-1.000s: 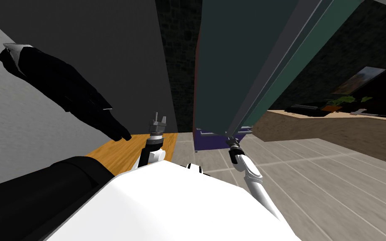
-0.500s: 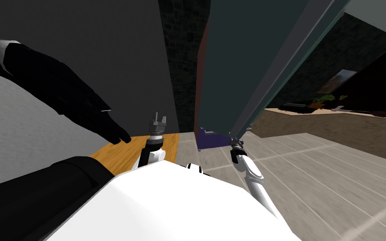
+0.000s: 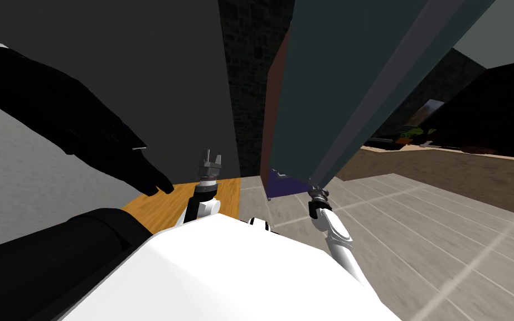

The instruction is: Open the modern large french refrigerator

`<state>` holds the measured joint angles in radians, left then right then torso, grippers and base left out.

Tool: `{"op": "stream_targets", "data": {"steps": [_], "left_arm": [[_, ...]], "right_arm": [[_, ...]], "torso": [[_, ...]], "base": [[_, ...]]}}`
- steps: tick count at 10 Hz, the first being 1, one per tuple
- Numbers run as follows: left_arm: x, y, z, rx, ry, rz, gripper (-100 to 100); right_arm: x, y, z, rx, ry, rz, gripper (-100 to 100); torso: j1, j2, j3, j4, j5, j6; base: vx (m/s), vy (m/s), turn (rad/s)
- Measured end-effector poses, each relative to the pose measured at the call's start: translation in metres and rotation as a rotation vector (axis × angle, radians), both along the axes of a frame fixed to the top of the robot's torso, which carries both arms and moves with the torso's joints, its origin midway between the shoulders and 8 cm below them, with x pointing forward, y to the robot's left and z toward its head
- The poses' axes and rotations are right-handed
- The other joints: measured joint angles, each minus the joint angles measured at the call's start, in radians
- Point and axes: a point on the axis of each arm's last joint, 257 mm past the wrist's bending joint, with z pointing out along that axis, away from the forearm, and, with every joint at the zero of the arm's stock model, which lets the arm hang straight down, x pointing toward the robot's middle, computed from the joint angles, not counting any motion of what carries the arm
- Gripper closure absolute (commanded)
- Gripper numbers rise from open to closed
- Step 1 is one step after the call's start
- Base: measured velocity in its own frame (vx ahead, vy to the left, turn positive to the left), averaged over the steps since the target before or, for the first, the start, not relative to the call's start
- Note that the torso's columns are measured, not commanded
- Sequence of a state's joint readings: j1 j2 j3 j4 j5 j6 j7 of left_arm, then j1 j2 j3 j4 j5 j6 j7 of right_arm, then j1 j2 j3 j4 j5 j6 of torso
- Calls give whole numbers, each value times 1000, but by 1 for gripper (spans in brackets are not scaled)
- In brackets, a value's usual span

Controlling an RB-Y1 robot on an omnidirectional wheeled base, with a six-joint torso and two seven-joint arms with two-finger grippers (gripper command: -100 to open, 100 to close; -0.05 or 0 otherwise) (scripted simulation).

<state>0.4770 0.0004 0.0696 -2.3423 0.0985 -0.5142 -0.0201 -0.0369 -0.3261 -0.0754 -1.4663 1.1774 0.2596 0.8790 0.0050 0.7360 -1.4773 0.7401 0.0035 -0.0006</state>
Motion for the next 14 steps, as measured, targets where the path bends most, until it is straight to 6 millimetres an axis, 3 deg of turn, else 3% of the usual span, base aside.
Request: {"op": "stream_targets", "data": {"steps": [5,6,8,14], "left_arm": [[0,0,0,0,0,0,0],[0,0,0,0,0,0,0],[0,0,0,0,0,0,0],[0,0,0,0,0,0,0]], "right_arm": [[-20,-37,3,-4,-1,-145,100],[-24,-45,4,-4,-3,-173,-100],[-19,-52,10,-1,-5,-180,-100],[6,-76,34,7,7,-204,-100]], "torso": [[2,1,1,2,1,-7],[3,1,0,2,1,-7],[-15,2,1,-1,-6,0],[1,11,6,5,2,3]], "base": [[-36,292,-108],[-44,135,-12],[-58,-18,56],[-57,4,40]]}}
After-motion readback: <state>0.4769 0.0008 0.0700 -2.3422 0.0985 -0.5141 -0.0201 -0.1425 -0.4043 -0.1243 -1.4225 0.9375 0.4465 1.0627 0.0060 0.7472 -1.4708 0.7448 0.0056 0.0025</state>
